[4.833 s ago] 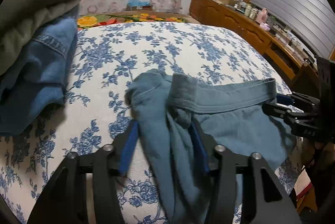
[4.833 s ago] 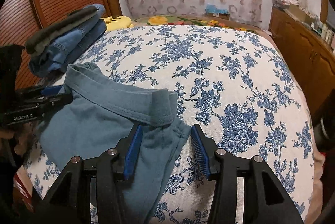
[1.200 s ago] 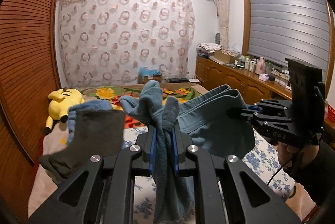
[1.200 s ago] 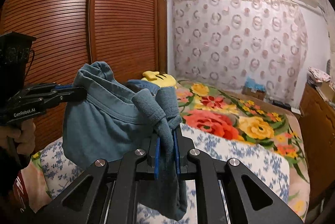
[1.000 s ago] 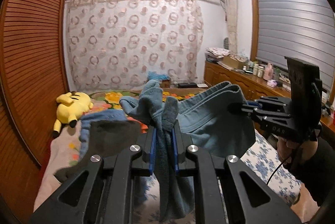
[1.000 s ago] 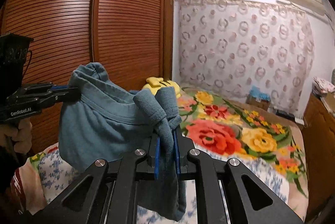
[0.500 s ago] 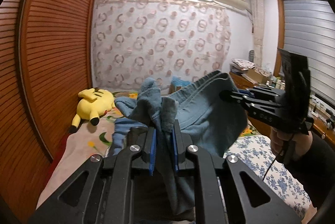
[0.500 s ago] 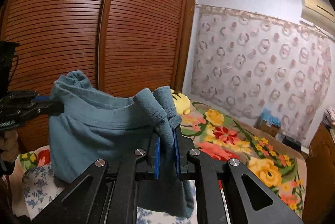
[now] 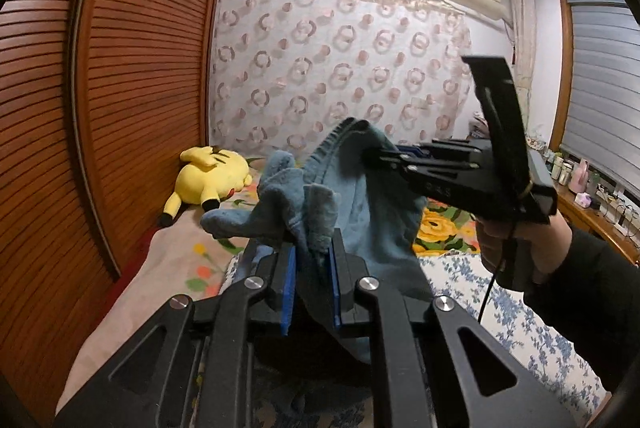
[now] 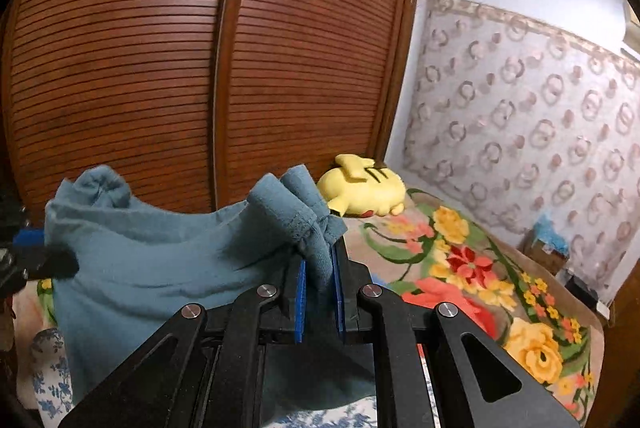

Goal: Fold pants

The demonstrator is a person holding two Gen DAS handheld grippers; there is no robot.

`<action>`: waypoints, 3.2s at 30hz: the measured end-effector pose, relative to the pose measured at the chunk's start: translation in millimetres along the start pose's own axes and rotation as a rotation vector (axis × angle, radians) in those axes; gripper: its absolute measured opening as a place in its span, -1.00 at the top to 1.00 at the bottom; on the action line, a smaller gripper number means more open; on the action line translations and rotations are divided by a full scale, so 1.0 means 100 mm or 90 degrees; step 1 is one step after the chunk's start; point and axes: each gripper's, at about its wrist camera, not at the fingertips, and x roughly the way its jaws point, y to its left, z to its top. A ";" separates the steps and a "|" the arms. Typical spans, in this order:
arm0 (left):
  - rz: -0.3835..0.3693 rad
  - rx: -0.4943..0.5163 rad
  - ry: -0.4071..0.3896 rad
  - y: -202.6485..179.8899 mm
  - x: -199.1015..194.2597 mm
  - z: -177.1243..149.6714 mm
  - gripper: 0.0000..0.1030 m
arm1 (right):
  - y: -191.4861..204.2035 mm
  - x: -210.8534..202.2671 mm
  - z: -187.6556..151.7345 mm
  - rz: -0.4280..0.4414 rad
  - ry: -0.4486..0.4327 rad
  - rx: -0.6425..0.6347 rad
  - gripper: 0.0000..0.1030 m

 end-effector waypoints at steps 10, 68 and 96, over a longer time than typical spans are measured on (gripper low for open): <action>0.020 -0.015 0.020 0.04 0.00 -0.09 0.61 | -0.07 0.17 0.08 0.016 0.027 0.028 0.79; 0.065 0.049 0.026 -0.10 -0.59 -0.17 -0.75 | 0.33 -0.79 -0.31 -0.027 0.032 0.177 -0.36; -0.059 0.080 0.070 -0.92 -0.69 -0.31 -0.75 | 1.12 -2.41 -0.87 -0.155 0.001 0.220 -0.41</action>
